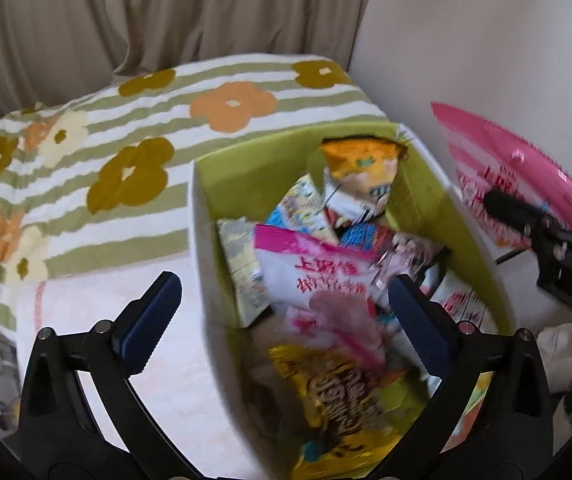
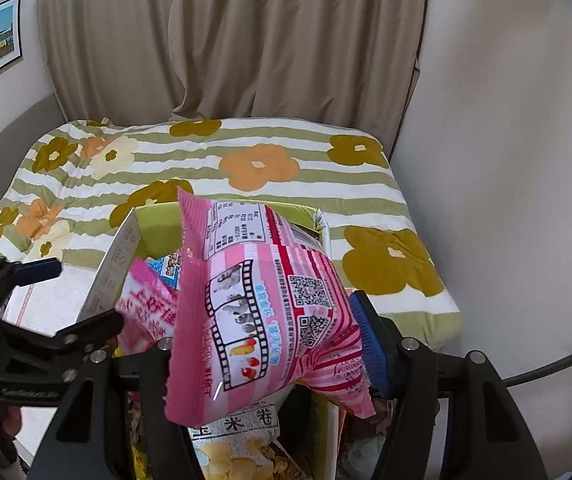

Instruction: Organize snacks

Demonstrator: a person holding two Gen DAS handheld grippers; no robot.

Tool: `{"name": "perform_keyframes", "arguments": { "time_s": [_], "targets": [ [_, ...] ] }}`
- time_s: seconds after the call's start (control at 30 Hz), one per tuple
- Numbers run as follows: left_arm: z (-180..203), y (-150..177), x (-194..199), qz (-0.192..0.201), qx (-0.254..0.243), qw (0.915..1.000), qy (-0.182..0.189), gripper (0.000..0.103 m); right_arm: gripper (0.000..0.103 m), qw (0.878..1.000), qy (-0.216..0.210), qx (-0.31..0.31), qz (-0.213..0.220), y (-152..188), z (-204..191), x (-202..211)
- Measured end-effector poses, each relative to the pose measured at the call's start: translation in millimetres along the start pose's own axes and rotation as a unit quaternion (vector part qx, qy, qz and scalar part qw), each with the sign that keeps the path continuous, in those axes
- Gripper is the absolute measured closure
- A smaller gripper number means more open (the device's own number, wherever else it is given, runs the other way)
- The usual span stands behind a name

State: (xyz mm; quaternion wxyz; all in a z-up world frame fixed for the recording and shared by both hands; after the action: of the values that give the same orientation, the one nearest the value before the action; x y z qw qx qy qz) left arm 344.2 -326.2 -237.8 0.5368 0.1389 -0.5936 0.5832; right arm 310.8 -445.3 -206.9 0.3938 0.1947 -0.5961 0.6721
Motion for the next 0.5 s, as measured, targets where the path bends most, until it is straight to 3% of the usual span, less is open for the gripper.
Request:
{"name": "perform_keyframes", "arguments": {
  "time_s": [0.3,0.4,0.47,0.5],
  "targets": [
    [-23.5,17.9,28.9,0.01,0.037,0.9991,0.015,0.0,0.043,0.999,0.002,0.033,0.017,-12.2,-12.1,-8.4],
    [-25.1,17.9,36.1,0.016,0.039,0.9991,0.0,0.0,0.038,0.998,-0.013,0.053,0.031,-14.7,-26.3,-11.8],
    [-25.5,19.1,41.0,0.019,0.034,0.9992,-0.013,0.0,0.02,0.998,-0.027,0.055,0.034,-13.5,-30.2,-8.0],
    [-25.5,20.7,44.1,0.021,0.031,0.9991,-0.02,0.0,0.002,0.997,-0.037,0.05,0.044,-13.1,-30.2,-2.7]
  ]
}}
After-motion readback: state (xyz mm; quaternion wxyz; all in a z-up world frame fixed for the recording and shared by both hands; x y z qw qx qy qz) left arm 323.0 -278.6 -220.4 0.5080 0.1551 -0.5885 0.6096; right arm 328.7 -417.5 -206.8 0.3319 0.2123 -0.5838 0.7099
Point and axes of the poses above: each gripper's, at about its wrist camera, not at the fingertips, and x roughly against the way its jaws point, z to its right, y to its underside, the point moved 10 cm from there along -x, roughly the way its jaws point, and after that the axes turned 13 degrees about y, right-handed, at the moved point
